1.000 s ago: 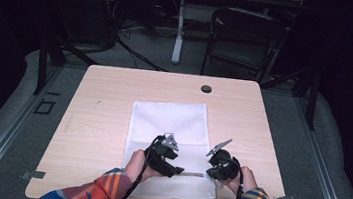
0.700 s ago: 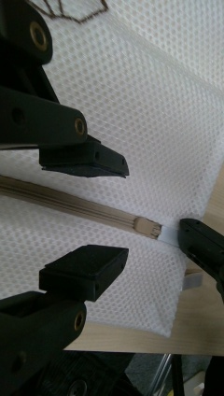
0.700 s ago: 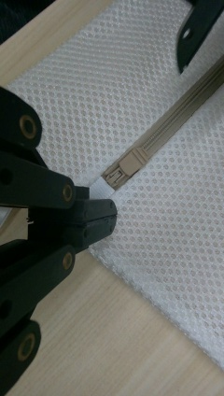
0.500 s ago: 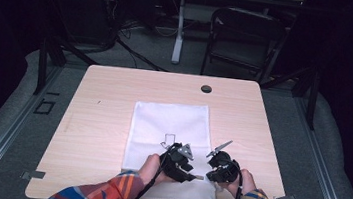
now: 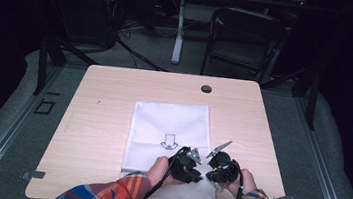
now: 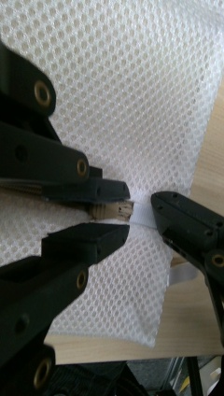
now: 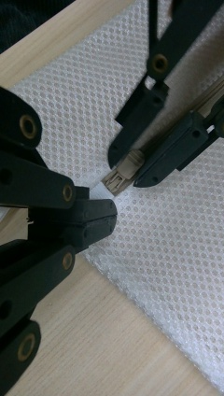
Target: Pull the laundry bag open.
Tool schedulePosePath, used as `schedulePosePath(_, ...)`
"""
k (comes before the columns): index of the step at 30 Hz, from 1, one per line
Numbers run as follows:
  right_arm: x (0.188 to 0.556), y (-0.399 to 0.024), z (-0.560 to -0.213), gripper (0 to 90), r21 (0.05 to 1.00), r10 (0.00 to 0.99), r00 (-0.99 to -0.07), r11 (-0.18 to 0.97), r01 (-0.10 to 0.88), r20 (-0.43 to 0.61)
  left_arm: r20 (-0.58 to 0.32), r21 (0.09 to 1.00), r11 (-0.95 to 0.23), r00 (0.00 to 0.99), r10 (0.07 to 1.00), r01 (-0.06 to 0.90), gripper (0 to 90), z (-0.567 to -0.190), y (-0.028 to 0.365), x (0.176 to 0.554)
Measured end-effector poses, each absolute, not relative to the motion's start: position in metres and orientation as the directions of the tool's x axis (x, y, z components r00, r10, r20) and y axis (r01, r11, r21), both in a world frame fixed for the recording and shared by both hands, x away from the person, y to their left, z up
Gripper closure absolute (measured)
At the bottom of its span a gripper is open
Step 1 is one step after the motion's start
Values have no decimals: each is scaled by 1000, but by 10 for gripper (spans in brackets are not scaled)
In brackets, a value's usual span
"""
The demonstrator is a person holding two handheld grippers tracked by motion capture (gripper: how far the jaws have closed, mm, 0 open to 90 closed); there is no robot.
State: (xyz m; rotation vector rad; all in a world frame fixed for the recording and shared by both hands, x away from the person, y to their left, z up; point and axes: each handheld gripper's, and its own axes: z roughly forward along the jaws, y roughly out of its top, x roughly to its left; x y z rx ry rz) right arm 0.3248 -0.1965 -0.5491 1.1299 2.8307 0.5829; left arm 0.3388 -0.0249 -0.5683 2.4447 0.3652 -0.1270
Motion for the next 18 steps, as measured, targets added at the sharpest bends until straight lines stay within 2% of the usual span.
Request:
schedulePosePath(4,325,-197,-548,900,356,664,-742,674,647,92,-185,596,-748,956,226,292,808,-569,-24,339)
schedulePosePath(7,323,-196,-543,900,428,666,-741,646,632,88,-198,609,-737,956,217,294,809,-570,-24,339)
schedulePosePath(9,323,-196,-540,900,437,657,-748,647,625,97,-181,604,-743,958,224,288,810,-569,-24,338)
schedulePosePath(18,325,-194,-551,900,396,636,-764,678,619,108,-179,606,-742,958,224,287,809,-570,-23,338)
